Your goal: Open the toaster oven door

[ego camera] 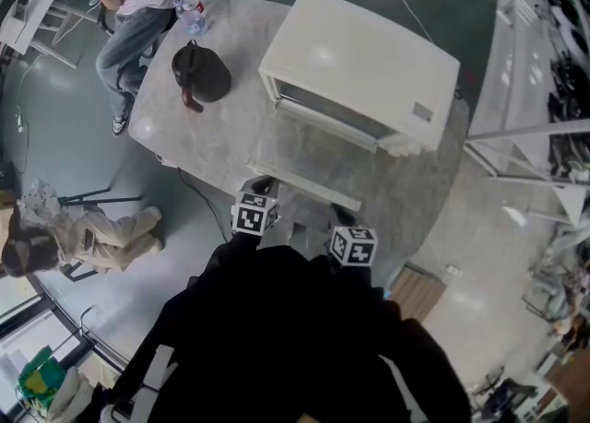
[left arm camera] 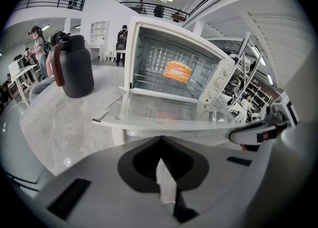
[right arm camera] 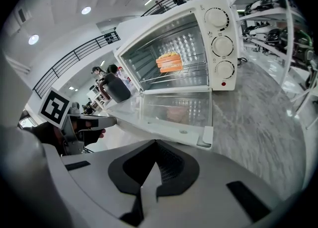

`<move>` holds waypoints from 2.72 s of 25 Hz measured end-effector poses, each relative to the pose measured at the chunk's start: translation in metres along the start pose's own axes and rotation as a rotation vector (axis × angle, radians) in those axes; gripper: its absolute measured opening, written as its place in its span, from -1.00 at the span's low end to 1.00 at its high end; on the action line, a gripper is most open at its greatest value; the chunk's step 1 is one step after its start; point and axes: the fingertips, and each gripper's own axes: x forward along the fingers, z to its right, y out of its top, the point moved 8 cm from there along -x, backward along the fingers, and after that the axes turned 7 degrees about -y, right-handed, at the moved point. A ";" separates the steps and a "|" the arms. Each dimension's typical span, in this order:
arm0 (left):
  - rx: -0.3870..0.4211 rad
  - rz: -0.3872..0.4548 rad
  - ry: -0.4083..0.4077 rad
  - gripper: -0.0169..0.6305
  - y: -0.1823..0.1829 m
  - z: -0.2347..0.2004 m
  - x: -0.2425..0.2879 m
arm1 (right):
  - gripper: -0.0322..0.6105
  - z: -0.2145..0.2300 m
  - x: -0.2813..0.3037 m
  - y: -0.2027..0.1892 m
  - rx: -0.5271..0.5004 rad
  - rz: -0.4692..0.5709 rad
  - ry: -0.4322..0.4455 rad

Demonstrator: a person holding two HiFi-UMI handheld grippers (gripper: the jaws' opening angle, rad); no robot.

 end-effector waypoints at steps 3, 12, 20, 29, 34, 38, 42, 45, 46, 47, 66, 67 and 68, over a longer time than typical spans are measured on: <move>0.000 -0.007 -0.003 -0.94 -0.002 -0.002 0.003 | -0.89 0.000 0.004 -0.002 0.006 -0.004 0.007; -0.011 -0.039 -0.010 -0.94 -0.008 -0.005 0.011 | -0.89 0.003 0.011 -0.010 0.015 -0.030 -0.016; -0.029 -0.068 -0.013 -0.94 -0.014 -0.008 0.019 | -0.89 0.006 0.021 -0.019 0.025 -0.058 -0.026; -0.005 -0.098 -0.010 -0.94 -0.017 -0.010 0.024 | -0.89 0.007 0.027 -0.024 0.031 -0.084 -0.045; 0.014 -0.110 -0.011 -0.94 -0.020 -0.010 0.029 | -0.89 0.008 0.029 -0.025 0.037 -0.088 -0.049; 0.025 -0.127 -0.007 -0.94 -0.023 -0.013 0.032 | -0.89 0.009 0.034 -0.029 0.045 -0.103 -0.060; 0.015 -0.145 -0.009 -0.94 -0.026 -0.015 0.037 | -0.89 0.012 0.038 -0.031 0.060 -0.118 -0.063; 0.009 -0.157 -0.014 -0.94 -0.028 -0.014 0.040 | -0.89 0.015 0.041 -0.034 0.067 -0.134 -0.071; 0.009 -0.163 -0.013 -0.94 -0.029 -0.015 0.041 | -0.89 0.016 0.043 -0.036 0.070 -0.135 -0.069; 0.009 -0.171 -0.009 -0.94 -0.031 -0.017 0.042 | -0.89 0.017 0.045 -0.037 0.073 -0.136 -0.068; -0.003 -0.181 0.010 -0.94 -0.031 -0.018 0.041 | -0.89 0.021 0.046 -0.037 0.101 -0.180 -0.061; -0.008 -0.180 0.010 -0.94 -0.033 -0.017 0.040 | -0.89 0.021 0.045 -0.037 0.096 -0.183 -0.054; -0.013 -0.179 0.009 -0.94 -0.034 -0.015 0.038 | -0.89 0.019 0.043 -0.036 0.091 -0.187 -0.044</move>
